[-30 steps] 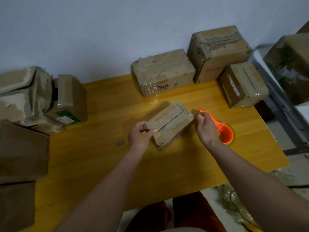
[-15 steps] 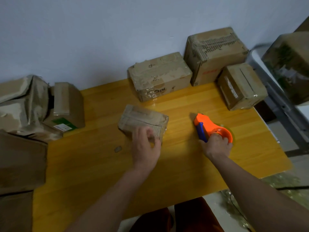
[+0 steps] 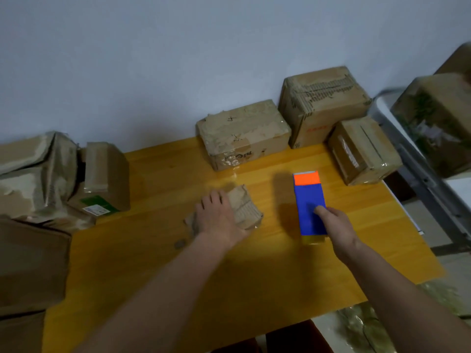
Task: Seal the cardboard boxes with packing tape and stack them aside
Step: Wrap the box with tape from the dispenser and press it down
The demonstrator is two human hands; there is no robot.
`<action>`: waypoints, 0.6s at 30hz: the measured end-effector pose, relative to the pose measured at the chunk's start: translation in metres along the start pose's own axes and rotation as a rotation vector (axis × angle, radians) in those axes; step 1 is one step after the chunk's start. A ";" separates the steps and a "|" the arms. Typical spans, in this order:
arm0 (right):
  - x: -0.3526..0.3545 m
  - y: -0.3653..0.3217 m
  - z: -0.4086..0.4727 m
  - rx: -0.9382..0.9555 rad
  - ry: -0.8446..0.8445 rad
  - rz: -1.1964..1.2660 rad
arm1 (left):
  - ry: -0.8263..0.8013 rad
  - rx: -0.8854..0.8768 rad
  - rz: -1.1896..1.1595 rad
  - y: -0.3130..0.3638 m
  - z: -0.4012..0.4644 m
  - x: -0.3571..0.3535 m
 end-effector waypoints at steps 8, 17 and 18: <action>-0.013 -0.045 -0.031 0.071 -0.185 0.153 | -0.175 0.181 -0.243 -0.012 -0.038 -0.023; -0.021 -0.072 -0.052 0.234 -0.403 0.113 | -0.083 0.239 -1.379 -0.015 -0.006 0.038; -0.021 -0.074 -0.054 0.252 -0.417 0.112 | -0.184 0.263 -1.479 -0.007 -0.005 0.035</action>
Point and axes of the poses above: each hand's wrist, its own z-axis towards the middle knuckle, its own x-axis out of the back of the hand, y = z × x, the point moved 9 cm from there along z, towards the middle knuckle, and after that the axes turned 12 degrees about -z, right-handed, at the moved point
